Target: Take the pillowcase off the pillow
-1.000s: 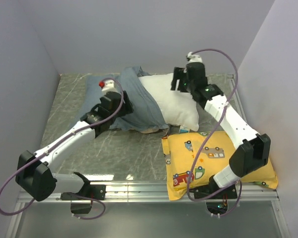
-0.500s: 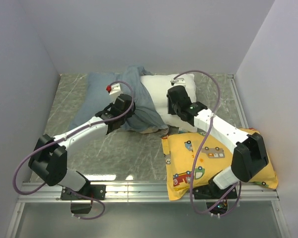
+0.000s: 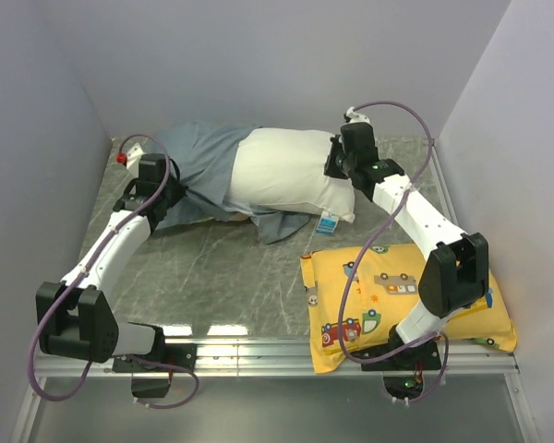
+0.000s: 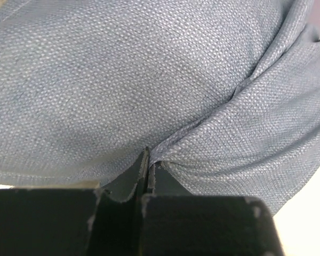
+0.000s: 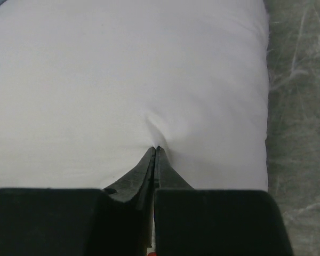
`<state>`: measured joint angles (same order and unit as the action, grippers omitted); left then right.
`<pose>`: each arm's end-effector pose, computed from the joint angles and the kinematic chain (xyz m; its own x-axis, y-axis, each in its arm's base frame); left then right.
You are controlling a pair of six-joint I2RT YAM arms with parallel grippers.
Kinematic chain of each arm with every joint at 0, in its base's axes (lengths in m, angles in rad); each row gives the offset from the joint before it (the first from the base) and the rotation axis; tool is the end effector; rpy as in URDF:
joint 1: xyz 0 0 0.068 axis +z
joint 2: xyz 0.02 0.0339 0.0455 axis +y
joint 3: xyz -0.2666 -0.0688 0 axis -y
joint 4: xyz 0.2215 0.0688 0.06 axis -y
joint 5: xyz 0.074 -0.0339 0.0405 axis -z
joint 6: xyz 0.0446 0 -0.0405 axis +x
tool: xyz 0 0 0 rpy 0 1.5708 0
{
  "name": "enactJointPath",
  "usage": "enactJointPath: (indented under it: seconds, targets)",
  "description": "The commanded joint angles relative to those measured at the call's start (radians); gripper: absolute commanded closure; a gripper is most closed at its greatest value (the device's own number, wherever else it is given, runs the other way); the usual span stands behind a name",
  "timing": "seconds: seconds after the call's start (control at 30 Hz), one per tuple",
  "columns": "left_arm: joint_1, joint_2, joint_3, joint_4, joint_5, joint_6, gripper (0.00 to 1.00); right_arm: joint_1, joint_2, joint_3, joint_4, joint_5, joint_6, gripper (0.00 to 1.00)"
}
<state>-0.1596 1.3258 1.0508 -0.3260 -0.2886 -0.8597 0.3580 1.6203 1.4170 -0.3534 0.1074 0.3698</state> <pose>0.2795 -0.0321 0.3037 -0.3042 -0.6867 -0.6602 -0.4748 0.7102 -0.5198 0.3414 0.1226 0.3313 -0.5565 0.1755 -0.8121 -0.0665 0.9649 0.2540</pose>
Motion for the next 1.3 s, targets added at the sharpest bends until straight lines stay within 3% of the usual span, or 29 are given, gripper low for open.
enactJointPath:
  seconds: [0.0, 0.03, 0.13, 0.17, 0.27, 0.37, 0.57, 0.87, 0.93, 1.0, 1.03, 1.07, 1.1, 1.27]
  targets:
    - [0.074, -0.024, -0.017, -0.059, -0.126, 0.027, 1.00, -0.068, -0.005, 0.057, -0.065, 0.114, -0.042, 1.00]
    - [0.069, -0.027, -0.055, -0.032, -0.100, 0.025, 1.00, -0.060, -0.019, 0.050, -0.056, 0.089, -0.046, 1.00]
    - [0.034, -0.042, -0.118, 0.031, -0.052, 0.004, 1.00, 0.053, -0.108, -0.015, -0.003, 0.124, -0.091, 0.58]
    - [0.020, -0.039, -0.123, 0.034, -0.060, 0.002, 1.00, 0.091, -0.129, -0.053, 0.025, 0.135, -0.110, 0.40]
    - [-0.029, -0.019, -0.121, 0.030, -0.080, -0.001, 0.99, 0.223, -0.200, -0.149, 0.082, 0.169, -0.169, 0.25]
    - [-0.060, -0.017, -0.136, 0.050, -0.087, -0.002, 1.00, 0.320, -0.243, -0.259, 0.172, 0.196, -0.235, 0.19]
    - [-0.084, -0.025, -0.169, 0.077, -0.077, -0.002, 1.00, 0.496, -0.198, -0.314, 0.234, 0.273, -0.330, 0.12]
    - [-0.096, -0.025, -0.161, 0.087, -0.066, 0.007, 1.00, 0.538, 0.159, -0.202, 0.321, 0.461, -0.345, 0.11]
    - [-0.101, -0.031, -0.147, 0.074, -0.073, 0.011, 0.99, 0.530, 0.217, -0.108, 0.283, 0.598, -0.350, 0.15]
    - [-0.107, -0.043, -0.126, 0.064, -0.083, 0.021, 0.99, 0.510, 0.265, -0.043, 0.219, 0.665, -0.361, 0.28]
    - [-0.112, -0.049, -0.115, 0.045, -0.087, 0.033, 1.00, 0.504, 0.263, 0.000, 0.200, 0.664, -0.361, 0.64]
    - [-0.118, -0.054, -0.103, 0.035, -0.096, 0.040, 1.00, 0.498, 0.235, 0.014, 0.183, 0.666, -0.362, 0.87]
    - [-0.121, -0.065, -0.071, 0.024, -0.115, 0.051, 1.00, 0.496, 0.213, 0.026, 0.177, 0.667, -0.397, 0.99]
    - [-0.141, -0.108, 0.067, -0.088, -0.184, 0.139, 1.00, 0.498, 0.035, 0.183, 0.003, 0.598, -0.440, 1.00]
